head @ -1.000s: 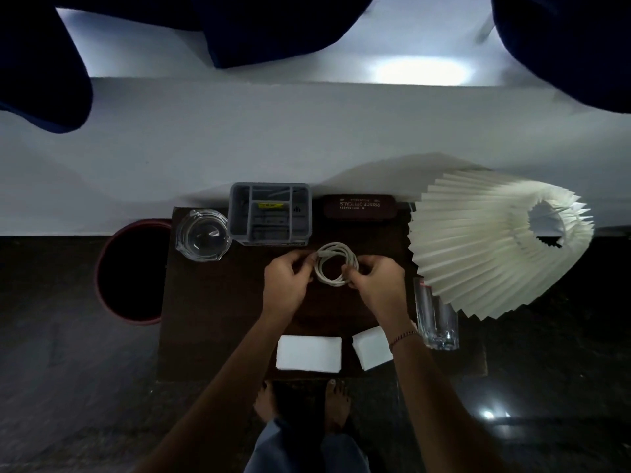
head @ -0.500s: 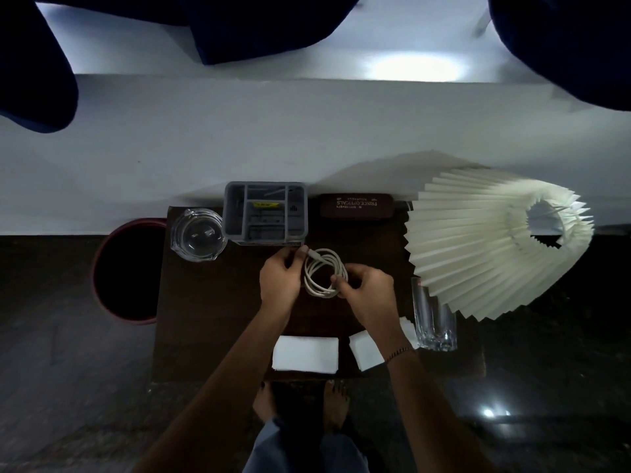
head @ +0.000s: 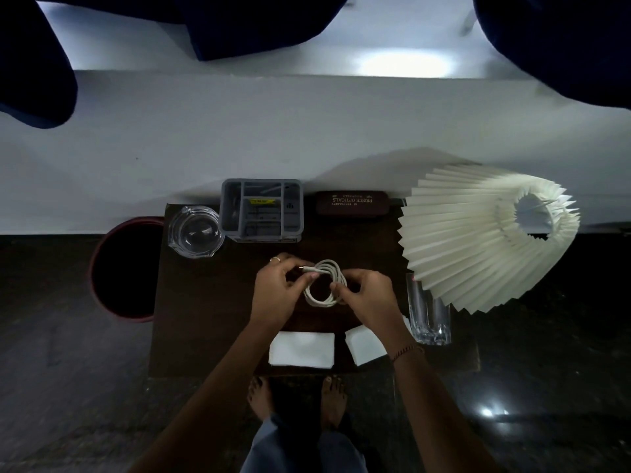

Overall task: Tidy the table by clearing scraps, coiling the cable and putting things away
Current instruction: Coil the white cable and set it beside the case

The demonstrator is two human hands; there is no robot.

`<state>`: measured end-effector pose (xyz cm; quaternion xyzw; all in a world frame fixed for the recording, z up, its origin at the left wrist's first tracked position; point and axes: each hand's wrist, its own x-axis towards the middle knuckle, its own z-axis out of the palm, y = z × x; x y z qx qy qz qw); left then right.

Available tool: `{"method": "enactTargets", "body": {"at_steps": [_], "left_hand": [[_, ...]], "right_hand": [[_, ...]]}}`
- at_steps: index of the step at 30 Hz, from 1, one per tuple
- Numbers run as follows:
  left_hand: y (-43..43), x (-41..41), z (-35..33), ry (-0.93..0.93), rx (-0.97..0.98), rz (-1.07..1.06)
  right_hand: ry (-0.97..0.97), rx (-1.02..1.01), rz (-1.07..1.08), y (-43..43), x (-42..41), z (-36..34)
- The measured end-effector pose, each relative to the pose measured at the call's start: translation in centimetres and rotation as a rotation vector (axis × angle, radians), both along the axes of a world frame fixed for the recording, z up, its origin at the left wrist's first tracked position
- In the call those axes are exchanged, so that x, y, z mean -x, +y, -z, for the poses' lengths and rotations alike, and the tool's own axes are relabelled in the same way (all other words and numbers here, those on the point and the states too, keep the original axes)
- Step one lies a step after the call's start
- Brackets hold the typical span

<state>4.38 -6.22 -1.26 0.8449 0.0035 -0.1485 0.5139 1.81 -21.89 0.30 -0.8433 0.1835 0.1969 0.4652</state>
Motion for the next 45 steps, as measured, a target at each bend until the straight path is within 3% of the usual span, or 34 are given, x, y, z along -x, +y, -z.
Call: {"method": "enactTargets", "body": {"at_steps": [4, 8, 12, 18, 27, 32, 37, 41, 45], "left_hand": [[0.7, -0.4, 0.0, 0.044, 0.006, -0.012], [0.7, -0.7, -0.4, 0.239, 0.222, -0.135], [0.9, -0.4, -1.2, 0.260, 0.336, -0.103], [1.3, 0.7, -0.9, 0.064, 0.118, 0.043], [1.6, 0.9, -1.7, 0.010, 0.085, 0.030], [1.9, 1.2, -0.9, 0.142, 0.178, -0.103], [1.2, 0.7, 0.5, 0.456, 0.275, -0.268], [0.4, -0.3, 1.5, 0.482, 0.095, -0.239], [-1.0, -0.8, 2.4, 0.559, 0.049, -0.231]], "right_hand": [[-0.025, -0.014, -0.031, 0.0, 0.2, -0.3], [-0.028, -0.020, -0.038, 0.3, 0.8, -0.5], [-0.024, -0.030, -0.014, 0.5, 1.3, -0.6], [-0.026, 0.003, -0.056, 0.8, 1.6, -0.9], [-0.042, -0.022, -0.015, 1.7, 2.5, -1.0], [-0.093, 0.007, -0.046, 2.3, 2.6, -0.7], [-0.028, 0.035, 0.030, 2.2, 2.0, 0.9], [0.010, 0.108, 0.145, 1.5, 0.3, 2.7], [0.078, 0.110, 0.264, 0.7, -2.5, 4.2]]}}
